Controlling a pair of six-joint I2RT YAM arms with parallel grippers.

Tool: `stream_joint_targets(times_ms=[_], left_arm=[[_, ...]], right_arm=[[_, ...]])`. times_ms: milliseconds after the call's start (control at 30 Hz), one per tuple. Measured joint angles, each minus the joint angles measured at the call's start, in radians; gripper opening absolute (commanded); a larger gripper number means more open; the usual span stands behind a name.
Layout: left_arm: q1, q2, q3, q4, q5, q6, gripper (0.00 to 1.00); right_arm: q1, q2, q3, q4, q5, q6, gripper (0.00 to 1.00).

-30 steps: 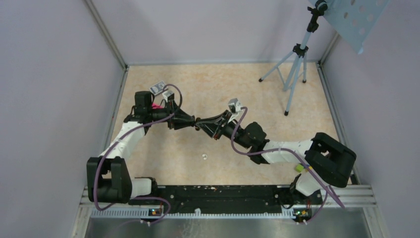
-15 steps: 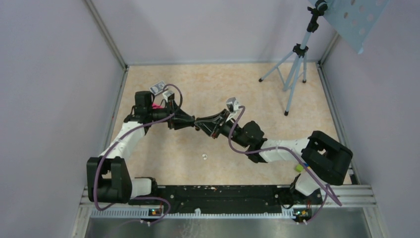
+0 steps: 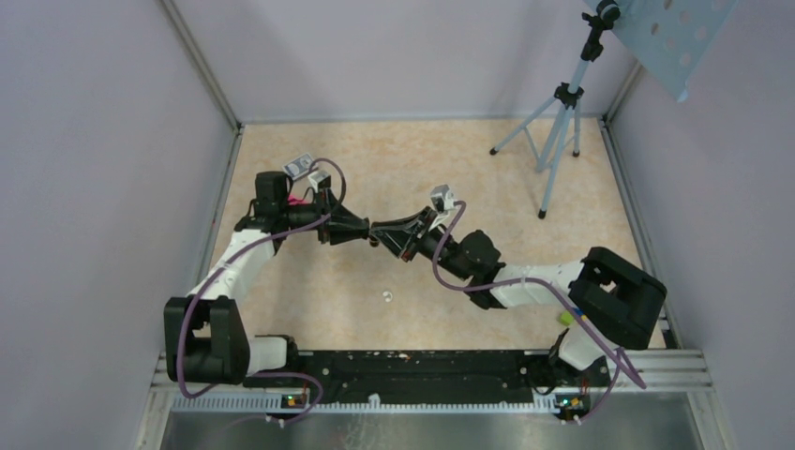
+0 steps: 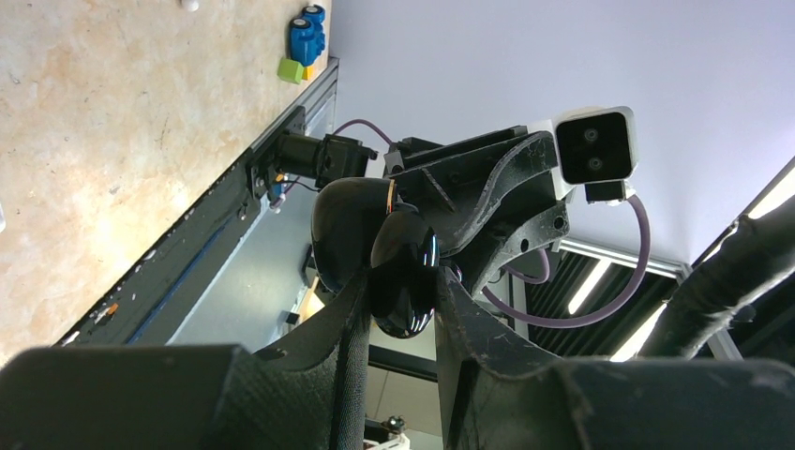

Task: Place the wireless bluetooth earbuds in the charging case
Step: Insert the left earbud into the left side groove of the charging case.

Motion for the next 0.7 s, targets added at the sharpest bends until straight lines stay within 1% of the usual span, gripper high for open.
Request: stream_joint_targets(times_ms=[467, 533, 567, 633, 700], left_arm=[[-0.001, 0.0, 0.0, 0.091, 0.021, -0.094, 0.0], [-0.001, 0.0, 0.0, 0.1, 0.024, -0.1, 0.0], [-0.001, 0.0, 0.0, 0.102, 0.024, -0.102, 0.0], [-0.001, 0.0, 0.0, 0.106, 0.025, -0.106, 0.0], [-0.001, 0.0, 0.0, 0.109, 0.025, -0.106, 0.0]], right_arm=[[0.001, 0.0, -0.038, 0.066, 0.03, 0.025, 0.1], [0.001, 0.0, -0.038, 0.07, 0.031, 0.027, 0.11], [0.001, 0.0, -0.038, 0.071, 0.031, 0.028, 0.16], [0.001, 0.0, -0.038, 0.072, 0.031, 0.029, 0.3], [0.001, 0.0, -0.038, 0.072, 0.033, 0.034, 0.41]])
